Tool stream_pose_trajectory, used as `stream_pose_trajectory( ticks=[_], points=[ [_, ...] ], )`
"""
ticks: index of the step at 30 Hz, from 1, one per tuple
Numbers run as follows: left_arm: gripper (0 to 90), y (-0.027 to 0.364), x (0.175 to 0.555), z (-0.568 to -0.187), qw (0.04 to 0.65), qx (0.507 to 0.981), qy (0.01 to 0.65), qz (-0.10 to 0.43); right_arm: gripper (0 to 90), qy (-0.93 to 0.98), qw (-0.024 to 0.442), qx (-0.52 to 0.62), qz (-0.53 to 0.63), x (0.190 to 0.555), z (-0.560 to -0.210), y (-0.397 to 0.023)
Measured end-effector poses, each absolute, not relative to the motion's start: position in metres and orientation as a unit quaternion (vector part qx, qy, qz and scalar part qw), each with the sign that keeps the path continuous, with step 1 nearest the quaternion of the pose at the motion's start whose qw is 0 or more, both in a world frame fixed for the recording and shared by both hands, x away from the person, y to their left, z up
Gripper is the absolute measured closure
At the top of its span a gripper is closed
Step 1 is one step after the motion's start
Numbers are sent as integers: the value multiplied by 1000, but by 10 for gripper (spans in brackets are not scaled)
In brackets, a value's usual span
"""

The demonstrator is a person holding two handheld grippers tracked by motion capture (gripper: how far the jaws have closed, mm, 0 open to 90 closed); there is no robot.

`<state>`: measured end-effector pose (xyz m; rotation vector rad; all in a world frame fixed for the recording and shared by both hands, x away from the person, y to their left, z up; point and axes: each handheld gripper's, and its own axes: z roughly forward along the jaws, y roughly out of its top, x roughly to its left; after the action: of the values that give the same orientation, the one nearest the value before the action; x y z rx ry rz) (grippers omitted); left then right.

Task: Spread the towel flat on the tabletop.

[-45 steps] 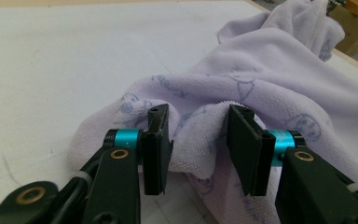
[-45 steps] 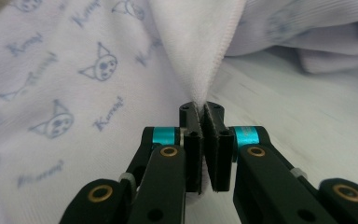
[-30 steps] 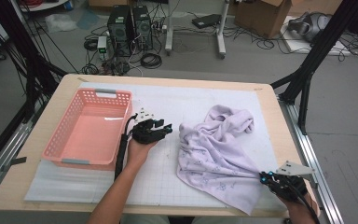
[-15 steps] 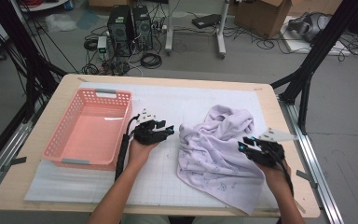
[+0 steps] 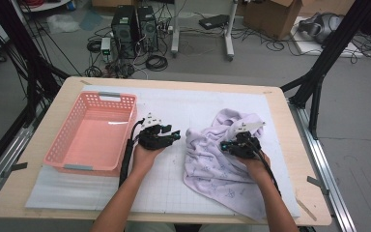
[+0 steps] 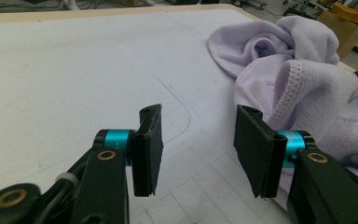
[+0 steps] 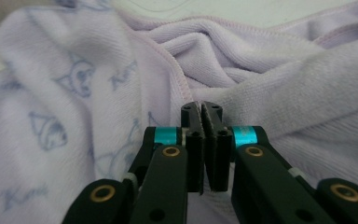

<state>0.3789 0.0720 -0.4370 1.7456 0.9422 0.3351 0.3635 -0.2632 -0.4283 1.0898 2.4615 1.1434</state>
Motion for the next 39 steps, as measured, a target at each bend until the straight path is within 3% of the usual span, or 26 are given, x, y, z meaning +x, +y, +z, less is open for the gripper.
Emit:
stream_pose_trajectory(
  ticks=[13,20,23,26,34,37,39],
  points=[
    [525,57,379,-442,535,738,389,132,891,790,179,398,431,301,-412,-341],
    [526,45,379,-447,536,739,389,121,891,797,271,459,284,263,-410,-386],
    [518,38,380,-449,532,742,391,116,873,785,252,489,285,255,-412,-402],
    [498,29,383,-448,529,747,387,108,747,771,229,488,341,253,-415,-406],
    [463,8,386,-450,492,786,363,90,681,758,242,464,390,266,-404,-387],
    [515,2,383,-450,482,804,339,80,671,762,241,453,394,275,-400,-376],
    [627,-3,380,-451,474,818,322,61,670,767,240,446,395,282,-400,-368]
  ],
)
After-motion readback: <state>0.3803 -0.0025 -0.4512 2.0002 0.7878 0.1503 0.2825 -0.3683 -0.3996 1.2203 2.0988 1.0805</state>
